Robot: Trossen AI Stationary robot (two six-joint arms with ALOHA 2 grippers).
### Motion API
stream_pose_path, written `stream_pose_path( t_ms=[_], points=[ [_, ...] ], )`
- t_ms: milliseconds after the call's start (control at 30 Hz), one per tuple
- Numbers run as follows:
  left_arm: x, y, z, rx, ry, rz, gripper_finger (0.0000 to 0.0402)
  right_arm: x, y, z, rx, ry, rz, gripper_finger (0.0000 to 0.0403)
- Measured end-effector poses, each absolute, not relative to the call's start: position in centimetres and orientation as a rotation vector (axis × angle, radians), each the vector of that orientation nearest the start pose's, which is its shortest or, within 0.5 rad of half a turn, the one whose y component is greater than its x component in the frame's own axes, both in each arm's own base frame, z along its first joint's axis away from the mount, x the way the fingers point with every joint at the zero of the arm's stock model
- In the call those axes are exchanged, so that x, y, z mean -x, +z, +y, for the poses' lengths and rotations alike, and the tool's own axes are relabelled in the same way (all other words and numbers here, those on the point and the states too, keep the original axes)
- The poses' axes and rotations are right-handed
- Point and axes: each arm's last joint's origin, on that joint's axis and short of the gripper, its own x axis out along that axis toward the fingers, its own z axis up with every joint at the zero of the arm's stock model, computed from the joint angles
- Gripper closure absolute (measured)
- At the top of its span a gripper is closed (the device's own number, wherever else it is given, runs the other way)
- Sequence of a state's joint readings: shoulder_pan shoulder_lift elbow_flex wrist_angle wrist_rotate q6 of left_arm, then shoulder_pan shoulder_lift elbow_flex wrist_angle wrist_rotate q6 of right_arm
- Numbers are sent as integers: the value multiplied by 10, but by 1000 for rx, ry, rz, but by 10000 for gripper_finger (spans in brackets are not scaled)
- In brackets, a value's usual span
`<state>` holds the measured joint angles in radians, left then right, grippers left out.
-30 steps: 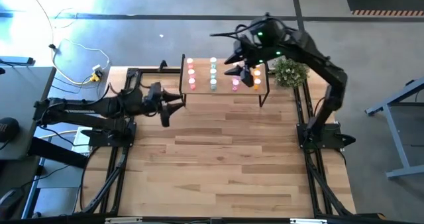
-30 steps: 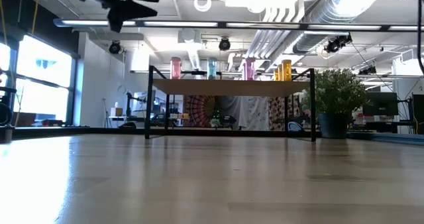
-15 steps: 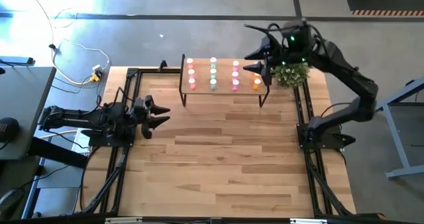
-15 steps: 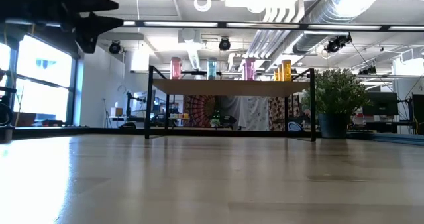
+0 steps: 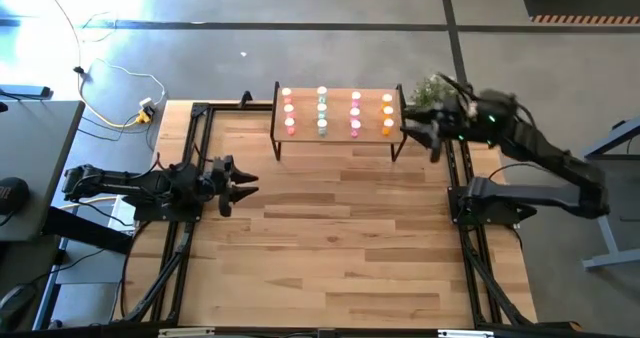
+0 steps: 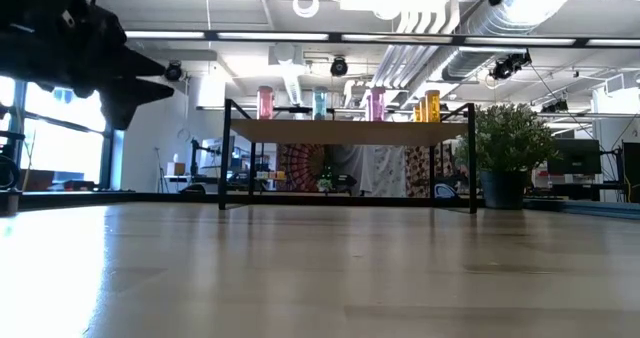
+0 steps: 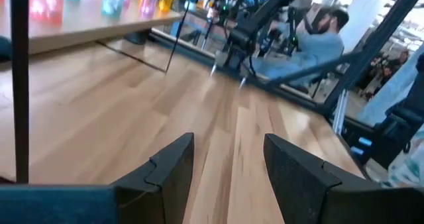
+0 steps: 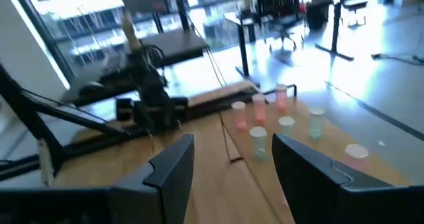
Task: Pick and place medicine bottles onto shelf by color
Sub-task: Return to Home Position
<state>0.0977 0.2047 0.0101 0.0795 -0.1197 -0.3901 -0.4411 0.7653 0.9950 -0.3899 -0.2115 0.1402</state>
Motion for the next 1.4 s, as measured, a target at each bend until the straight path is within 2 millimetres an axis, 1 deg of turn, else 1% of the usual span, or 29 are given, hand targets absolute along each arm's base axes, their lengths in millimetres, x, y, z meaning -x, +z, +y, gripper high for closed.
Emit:
stream_pose_path(
  t_ms=[133, 267, 333, 433, 567, 867, 967, 1233, 1400],
  points=[
    [-108, 155, 15, 416, 260, 93, 229, -116, 357, -44, -244, -206, 27, 208],
    [-108, 153, 15, 480, 273, 105, 229, -107, 322, -34, -301, -146, -54, 208],
    [-108, 153, 15, 474, 270, 106, 229, -104, 302, -31, -306, -123, -47, 208],
    [-108, 153, 14, 403, 263, 115, 229, -101, 275, -27, -336, -128, -30, 208],
    [-108, 153, 15, 343, 259, 122, 229, -98, 249, -24, -341, -123, -7, 208],
    [-108, 153, 15, 358, 261, 120, 229, -97, 205, -21, -349, -97, 32, 208],
    [-108, 153, 15, 358, 261, 120, 229, -97, 197, -20, -342, -84, 0, 208],
    [-108, 153, 15, 358, 262, 120, 229, -99, 173, -21, -347, -95, -1, 208],
    [-108, 153, 15, 358, 261, 119, 229, -100, 163, -22, -416, -117, 20, 208]
  ],
)
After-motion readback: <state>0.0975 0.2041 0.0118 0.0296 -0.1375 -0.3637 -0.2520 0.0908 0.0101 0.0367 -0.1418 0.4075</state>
